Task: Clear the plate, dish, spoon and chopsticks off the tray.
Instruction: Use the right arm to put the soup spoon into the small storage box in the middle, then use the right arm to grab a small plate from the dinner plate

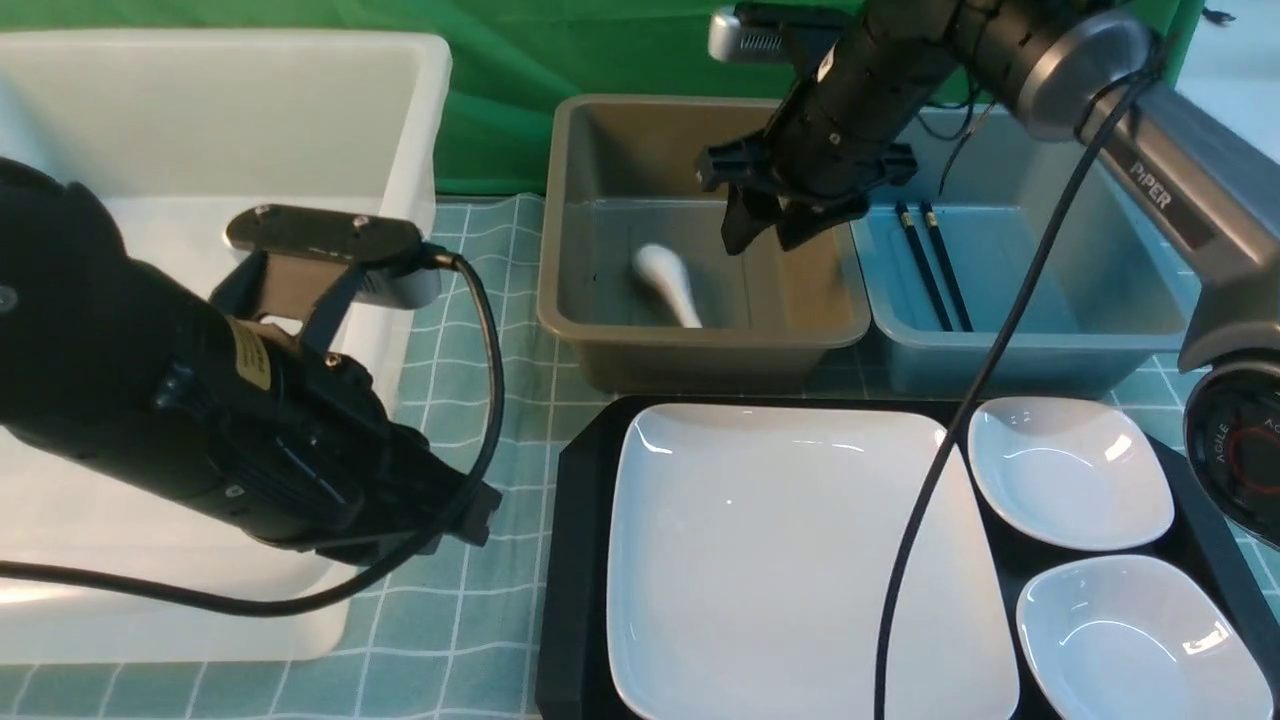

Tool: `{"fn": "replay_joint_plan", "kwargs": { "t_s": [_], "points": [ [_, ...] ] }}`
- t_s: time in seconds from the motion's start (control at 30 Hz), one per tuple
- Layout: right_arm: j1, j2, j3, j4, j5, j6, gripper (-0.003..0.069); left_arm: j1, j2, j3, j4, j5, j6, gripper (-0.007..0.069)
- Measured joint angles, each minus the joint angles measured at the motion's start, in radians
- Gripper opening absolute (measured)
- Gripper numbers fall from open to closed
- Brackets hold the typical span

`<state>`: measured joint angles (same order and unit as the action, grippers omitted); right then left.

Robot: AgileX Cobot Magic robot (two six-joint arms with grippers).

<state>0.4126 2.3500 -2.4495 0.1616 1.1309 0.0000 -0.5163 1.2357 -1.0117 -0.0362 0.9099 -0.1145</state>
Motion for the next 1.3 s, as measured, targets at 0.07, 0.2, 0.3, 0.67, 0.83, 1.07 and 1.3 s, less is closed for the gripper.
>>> {"fn": "replay_joint_plan", "kwargs": {
  "t_s": [0.07,0.2,0.3,0.67,0.83,1.07,1.3],
  "points": [
    [-0.001,-0.028,0.012,-0.019,0.000,0.000,0.0423,0.000,0.000,0.000,-0.010,-0.012,0.001,0.0010],
    [-0.001,-0.211,0.178,-0.032,0.000,-0.048,0.0113,0.000,0.005,0.000,-0.036,-0.014,0.025,0.0010],
    [-0.001,-0.435,0.415,-0.063,0.000,-0.090,0.0041,-0.002,0.040,-0.031,-0.037,0.004,0.036,0.0010],
    [-0.196,-1.076,1.244,-0.162,-0.101,-0.087,0.0018,-0.156,0.378,-0.312,-0.024,0.103,0.006,0.0010],
    [-0.279,-1.142,1.412,-0.162,-0.105,-0.088,0.0018,-0.164,0.474,-0.381,-0.021,0.143,-0.018,0.0010],
    [-0.289,-1.170,1.604,-0.153,-0.222,-0.082,0.0039,-0.164,0.486,-0.401,-0.015,0.148,0.004,0.0011],
    [-0.172,-1.009,1.674,-0.021,-0.277,-0.248,0.0406,-0.164,0.483,-0.401,0.000,0.170,0.008,0.0010]
  ]
}}
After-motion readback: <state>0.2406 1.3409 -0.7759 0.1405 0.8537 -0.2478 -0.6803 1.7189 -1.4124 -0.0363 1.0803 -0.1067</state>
